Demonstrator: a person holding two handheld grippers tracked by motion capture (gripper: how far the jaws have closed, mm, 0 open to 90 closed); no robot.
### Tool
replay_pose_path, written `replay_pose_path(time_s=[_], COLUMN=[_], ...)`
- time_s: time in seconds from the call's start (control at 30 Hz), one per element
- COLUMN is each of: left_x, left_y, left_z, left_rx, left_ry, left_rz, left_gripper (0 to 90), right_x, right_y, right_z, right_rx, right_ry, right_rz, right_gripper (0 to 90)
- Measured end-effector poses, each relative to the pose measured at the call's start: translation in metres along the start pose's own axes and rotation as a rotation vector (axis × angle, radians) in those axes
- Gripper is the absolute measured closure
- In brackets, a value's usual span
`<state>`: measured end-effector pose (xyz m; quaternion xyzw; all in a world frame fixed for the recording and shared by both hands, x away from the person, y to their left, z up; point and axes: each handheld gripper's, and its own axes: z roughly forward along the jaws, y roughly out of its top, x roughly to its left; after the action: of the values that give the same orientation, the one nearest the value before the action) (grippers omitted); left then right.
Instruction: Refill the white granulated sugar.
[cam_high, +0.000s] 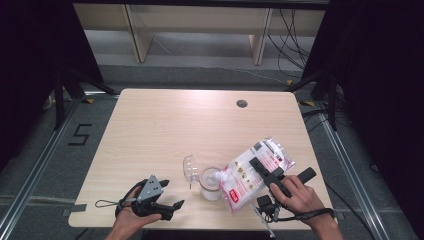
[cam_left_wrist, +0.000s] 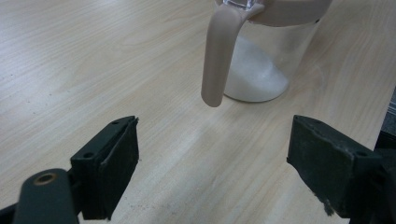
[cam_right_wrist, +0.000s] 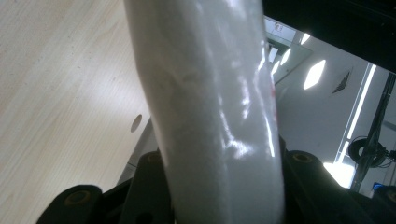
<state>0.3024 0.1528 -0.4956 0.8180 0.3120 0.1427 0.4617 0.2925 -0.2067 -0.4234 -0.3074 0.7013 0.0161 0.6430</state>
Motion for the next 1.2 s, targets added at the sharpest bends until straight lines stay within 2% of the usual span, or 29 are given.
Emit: replay_pose_path(time_s=[0.33,0.4,0.43,0.7,0.77,1.2], left_x=[-0.0011,0.0000,-0.0002,-0.0004,-0.0003,-0.0003], left_y=[-0.0001,0.0002,0.0002,0.0002,0.0003,0.0002], left_z=[0.0003,-0.0002,-0.0004,-0.0008,-0.0009,-0.0009], left_rx=[-0.001,0.011,0.008,0.006,0.006,0.004], left_ry=[0.004,0.003,0.002,0.004,0.005,0.005], left_rz=[-0.007,0.007,0.005,0.004,0.005,0.005], left_gripper=[16.3,16.3,16.3,16.3,16.3,16.3], right_x=[-0.0016,-0.0015,-0.0026,-0.0027,-0.0021,-0.0033], right_y=[0.0003,0.0003,-0.0002,-0.0003,0.0000,-0.0004], right_z=[-0.0011,-0.0011,-0.0007,-0.0013,-0.0019,-0.0023], right_rx=[-0.003,-0.006,-0.010,-0.005,-0.002,-0.002], right_ry=[0.000,-0.009,-0.011,-0.012,-0.008,-0.006], right_rz=[-0.002,-0.002,-0.018,-0.015,0.003,-0.001], right_gripper=[67.3,67.4,67.4,67.6,67.6,67.9])
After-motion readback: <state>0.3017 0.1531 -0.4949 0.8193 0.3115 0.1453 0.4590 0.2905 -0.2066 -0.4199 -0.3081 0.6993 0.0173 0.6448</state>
